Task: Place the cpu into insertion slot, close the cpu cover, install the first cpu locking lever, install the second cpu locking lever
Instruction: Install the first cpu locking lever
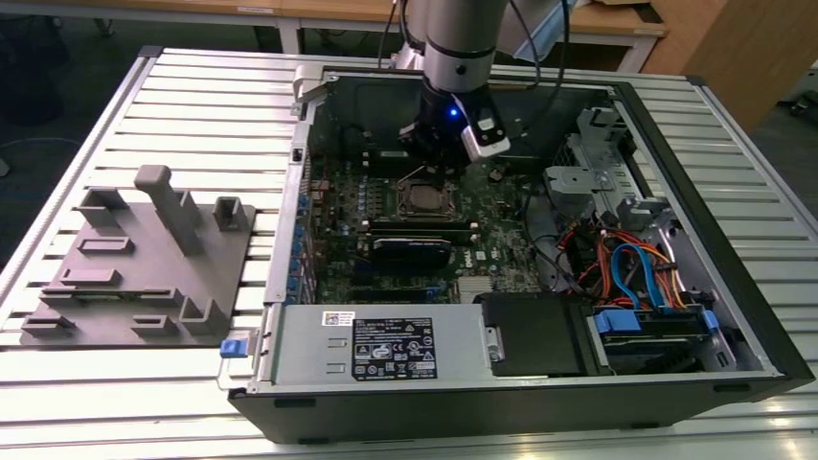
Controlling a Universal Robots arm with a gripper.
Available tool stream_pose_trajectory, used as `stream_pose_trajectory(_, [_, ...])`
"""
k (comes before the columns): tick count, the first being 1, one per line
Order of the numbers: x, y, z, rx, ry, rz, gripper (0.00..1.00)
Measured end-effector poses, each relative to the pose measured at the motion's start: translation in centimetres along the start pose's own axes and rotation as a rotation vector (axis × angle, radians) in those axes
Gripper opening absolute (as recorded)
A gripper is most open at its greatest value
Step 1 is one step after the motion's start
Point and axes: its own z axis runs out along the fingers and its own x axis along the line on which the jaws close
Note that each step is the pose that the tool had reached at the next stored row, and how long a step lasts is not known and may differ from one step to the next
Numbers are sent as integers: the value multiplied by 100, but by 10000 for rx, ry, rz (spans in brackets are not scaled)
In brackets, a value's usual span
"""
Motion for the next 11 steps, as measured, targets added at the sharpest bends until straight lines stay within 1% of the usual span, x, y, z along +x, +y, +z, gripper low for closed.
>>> stream_pose_trajectory(3, [2,-44,-1,-13,0,1,10])
stream_pose_trajectory(7, [14,-119,-4,-23,3,1,10])
stream_pose_trajectory(11, [66,-153,-6,-42,1,1,10])
